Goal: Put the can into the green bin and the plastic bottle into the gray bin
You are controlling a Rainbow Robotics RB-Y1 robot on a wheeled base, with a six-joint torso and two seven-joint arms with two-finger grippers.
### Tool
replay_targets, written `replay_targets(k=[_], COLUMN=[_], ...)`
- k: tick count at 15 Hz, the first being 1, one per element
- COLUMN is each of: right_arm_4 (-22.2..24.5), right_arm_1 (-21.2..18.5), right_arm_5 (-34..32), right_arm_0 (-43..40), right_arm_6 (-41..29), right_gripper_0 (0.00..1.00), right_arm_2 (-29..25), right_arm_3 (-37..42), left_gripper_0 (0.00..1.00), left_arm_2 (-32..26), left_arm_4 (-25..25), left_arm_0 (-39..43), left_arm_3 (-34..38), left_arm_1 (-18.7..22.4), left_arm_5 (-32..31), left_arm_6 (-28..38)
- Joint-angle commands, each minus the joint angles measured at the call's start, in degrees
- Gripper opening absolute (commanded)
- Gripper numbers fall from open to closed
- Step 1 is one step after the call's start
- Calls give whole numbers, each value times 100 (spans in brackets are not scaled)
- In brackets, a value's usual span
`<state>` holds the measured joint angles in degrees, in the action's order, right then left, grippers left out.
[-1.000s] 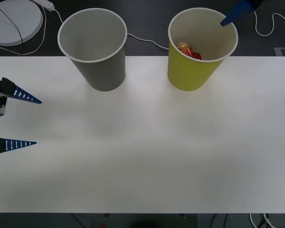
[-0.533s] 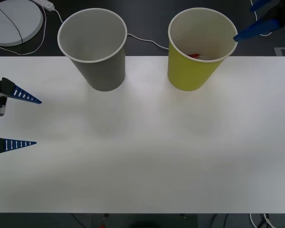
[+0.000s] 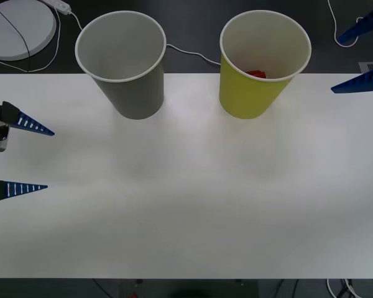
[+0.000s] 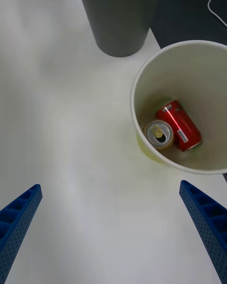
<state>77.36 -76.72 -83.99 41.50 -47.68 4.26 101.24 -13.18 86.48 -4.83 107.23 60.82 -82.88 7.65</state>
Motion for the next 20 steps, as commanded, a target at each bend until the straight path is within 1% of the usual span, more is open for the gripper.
replay_targets(k=[1,4,8,9,12,14,16,18,20], right_arm_4=[-204,-467,-573,-573,-547,-450,-380,-353,-274], right_arm_1=[34,104,333,403,570,667,772,852,922], right_arm_5=[5,40,49,49,75,242,462,673,708], right_arm_0=[-731,-1285,-2067,-2357,-3096,-3658,-4045,-4388,-4528], right_arm_6=[620,1332,2184,2404,2606,2711,2826,2975,3089], right_gripper_0=[100,100,100,100,100,100,100,100,100], right_arm_2=[-488,-743,-1165,-1340,-1850,-2166,-2307,-2333,-2342], right_arm_3=[195,212,265,353,678,942,1118,1205,1241], left_gripper_0=[100,100,100,100,100,100,100,100,100], left_arm_2=[0,0,0,0,0,0,0,0,0], left_arm_4=[0,0,0,0,0,0,0,0,0], left_arm_0=[0,0,0,0,0,0,0,0,0], left_arm_3=[0,0,0,0,0,0,0,0,0], left_arm_1=[0,0,0,0,0,0,0,0,0], left_arm_5=[0,0,0,0,0,0,0,0,0], left_arm_6=[0,0,0,0,0,0,0,0,0])
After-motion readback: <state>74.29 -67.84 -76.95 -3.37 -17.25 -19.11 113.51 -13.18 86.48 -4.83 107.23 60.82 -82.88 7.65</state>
